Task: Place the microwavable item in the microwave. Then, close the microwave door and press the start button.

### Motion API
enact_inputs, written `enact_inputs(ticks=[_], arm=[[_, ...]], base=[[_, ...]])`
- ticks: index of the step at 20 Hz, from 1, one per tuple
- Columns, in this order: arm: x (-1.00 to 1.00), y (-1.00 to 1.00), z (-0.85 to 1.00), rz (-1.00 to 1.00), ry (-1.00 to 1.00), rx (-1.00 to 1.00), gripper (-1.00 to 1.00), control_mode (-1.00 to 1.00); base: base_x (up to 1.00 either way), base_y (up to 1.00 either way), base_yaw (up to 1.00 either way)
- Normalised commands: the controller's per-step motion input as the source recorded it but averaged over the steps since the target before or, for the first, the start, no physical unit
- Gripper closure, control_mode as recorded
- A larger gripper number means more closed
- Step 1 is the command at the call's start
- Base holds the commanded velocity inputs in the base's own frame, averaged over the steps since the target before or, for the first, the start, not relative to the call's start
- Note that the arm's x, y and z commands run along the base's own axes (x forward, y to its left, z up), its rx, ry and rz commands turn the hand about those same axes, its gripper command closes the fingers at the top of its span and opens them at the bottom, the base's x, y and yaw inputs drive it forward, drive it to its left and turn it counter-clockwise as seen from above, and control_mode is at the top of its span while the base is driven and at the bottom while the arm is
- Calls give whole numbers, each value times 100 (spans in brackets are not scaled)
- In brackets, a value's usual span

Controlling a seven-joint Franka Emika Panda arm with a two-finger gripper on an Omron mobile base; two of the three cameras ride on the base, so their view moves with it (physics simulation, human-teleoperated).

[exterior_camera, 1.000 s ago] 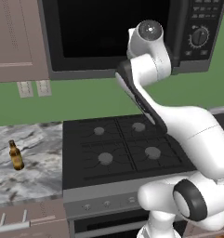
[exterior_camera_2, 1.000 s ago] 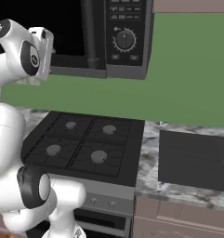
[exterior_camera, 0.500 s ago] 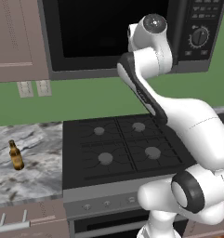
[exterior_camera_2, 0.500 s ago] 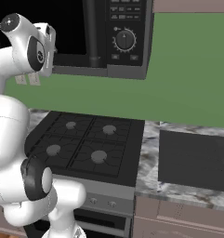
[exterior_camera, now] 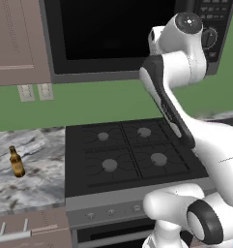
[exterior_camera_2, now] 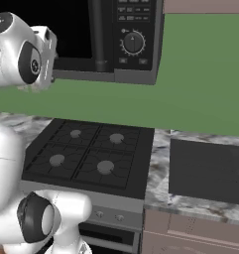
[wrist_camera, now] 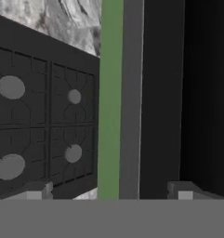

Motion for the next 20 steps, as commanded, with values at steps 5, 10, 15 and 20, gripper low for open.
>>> enact_inputs(ticks=[5, 10, 15, 20], arm=[[-90, -100, 0, 0, -4, 13, -100, -100], [-41, -98, -4, 0, -6, 18, -100, -100], [-6, -58, -3, 6, -16, 15, -100, -100], [9, -23, 0, 10, -12, 11, -100, -100]], base=[[0, 0, 0], [0, 0, 0], [0, 0, 0], [0, 0, 0]])
